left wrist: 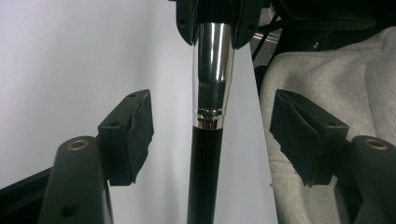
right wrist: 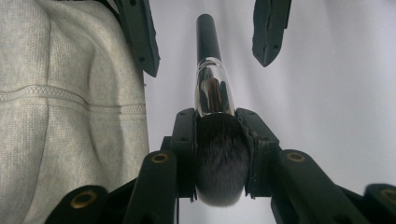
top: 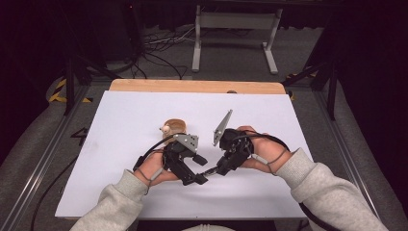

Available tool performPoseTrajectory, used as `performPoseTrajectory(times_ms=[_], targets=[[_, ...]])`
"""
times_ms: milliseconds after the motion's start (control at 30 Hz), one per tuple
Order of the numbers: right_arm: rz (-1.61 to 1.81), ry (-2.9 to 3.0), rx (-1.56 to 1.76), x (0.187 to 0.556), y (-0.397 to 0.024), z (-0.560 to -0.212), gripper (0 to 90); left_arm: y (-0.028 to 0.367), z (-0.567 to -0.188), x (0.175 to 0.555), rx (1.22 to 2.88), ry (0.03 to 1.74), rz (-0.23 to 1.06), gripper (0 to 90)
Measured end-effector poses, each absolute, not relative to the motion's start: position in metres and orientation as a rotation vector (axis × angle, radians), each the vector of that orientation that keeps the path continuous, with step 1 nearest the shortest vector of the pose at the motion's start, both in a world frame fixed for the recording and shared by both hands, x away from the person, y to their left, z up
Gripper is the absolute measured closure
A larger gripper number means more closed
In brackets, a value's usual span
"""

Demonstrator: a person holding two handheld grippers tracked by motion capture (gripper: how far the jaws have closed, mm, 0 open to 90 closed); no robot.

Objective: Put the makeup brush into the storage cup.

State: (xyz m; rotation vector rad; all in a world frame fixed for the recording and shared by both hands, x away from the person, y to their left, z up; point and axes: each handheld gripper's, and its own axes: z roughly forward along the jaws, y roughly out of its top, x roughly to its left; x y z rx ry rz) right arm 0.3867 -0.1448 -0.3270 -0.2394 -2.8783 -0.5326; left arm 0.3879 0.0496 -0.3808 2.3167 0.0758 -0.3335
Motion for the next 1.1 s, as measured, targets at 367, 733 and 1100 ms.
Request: performPoseTrajectory(times_ms=[367, 733, 1100], targets=[[-0.525, -2.883, -0.217, 0.387, -0.139, -0.328, 70.4, 0.041, -0.383, 0.384, 2.372, 0.031, -0.33, 37.9], [-0.512, -2.877, -0.191, 0.386, -0.135, -0.333, 70.4, 0.037, -0.387, 0.384, 2.411, -0.001, -0.348, 54.5], [-0.496, -2.87, -0.175, 0.384, -0.133, -0.334, 70.4, 0.036, -0.389, 0.385, 2.445, -0.022, -0.345, 68.7]])
